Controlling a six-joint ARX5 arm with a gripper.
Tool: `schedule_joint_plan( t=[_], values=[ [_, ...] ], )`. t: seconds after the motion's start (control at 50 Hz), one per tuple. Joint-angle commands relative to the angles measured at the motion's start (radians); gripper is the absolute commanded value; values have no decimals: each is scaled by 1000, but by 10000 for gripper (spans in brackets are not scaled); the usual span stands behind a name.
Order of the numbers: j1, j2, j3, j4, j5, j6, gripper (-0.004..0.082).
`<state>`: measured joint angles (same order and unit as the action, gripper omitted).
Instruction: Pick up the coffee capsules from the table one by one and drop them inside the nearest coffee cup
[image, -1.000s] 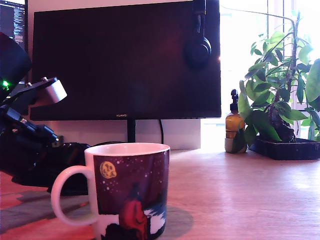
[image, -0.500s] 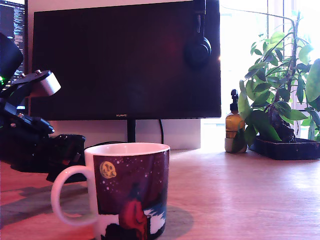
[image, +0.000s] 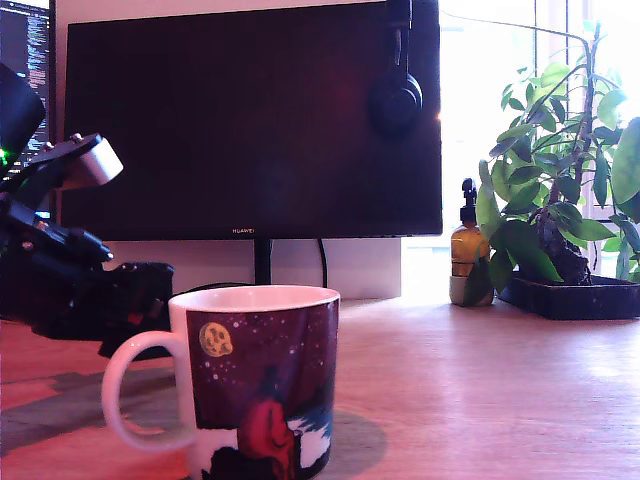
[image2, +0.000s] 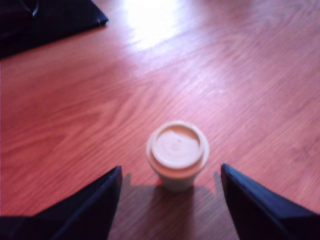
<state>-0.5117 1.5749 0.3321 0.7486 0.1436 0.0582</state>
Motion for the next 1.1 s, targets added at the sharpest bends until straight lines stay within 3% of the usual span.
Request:
schedule_joint_plan(
  t=[0.0,0.72,0.82,0.98,1.08],
  values=[
    [0,32,21,12,6,6,566],
    [-1,133,102,-4,36,14,561],
    [-1,133,102,-16,43,14,496],
    [-1,133,102,-30,52,14,226],
    [-1,132,102,-28,51,14,140]
  ],
)
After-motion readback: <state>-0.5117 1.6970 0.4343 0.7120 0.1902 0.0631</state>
